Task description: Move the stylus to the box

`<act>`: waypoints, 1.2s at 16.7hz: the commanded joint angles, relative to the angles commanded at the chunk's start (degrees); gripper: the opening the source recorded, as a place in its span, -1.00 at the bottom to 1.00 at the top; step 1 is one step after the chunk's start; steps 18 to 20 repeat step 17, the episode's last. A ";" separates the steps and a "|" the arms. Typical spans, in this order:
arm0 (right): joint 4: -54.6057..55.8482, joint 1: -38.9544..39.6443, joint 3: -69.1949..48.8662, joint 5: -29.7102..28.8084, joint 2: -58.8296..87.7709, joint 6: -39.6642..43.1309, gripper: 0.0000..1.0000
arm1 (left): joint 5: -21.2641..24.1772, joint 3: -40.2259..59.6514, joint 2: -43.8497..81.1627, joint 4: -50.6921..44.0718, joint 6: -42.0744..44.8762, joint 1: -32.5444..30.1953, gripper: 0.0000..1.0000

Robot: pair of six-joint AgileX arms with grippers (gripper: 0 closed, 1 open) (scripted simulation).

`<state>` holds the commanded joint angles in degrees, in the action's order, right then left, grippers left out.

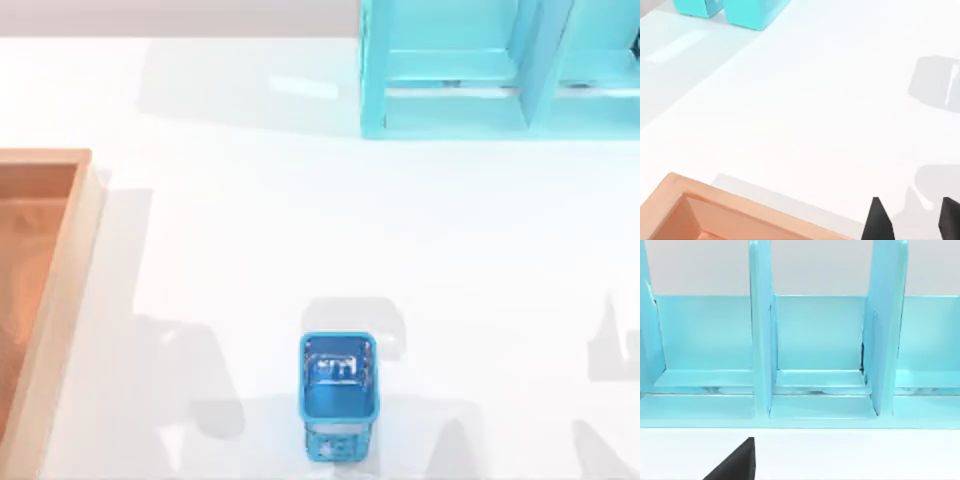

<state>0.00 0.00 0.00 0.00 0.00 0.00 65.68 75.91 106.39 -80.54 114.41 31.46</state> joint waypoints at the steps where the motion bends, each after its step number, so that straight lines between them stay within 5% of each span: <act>1: 0.00 0.00 0.00 0.00 0.00 0.00 1.00 | 0.00 0.00 0.00 0.00 0.00 0.00 -0.55; 11: 0.00 0.00 0.00 0.00 0.00 0.00 1.00 | 0.00 0.00 0.00 0.00 0.00 0.00 0.96; 20: 0.00 0.00 0.00 0.00 0.00 0.00 1.00 | 0.00 0.00 0.00 0.00 0.00 0.00 1.00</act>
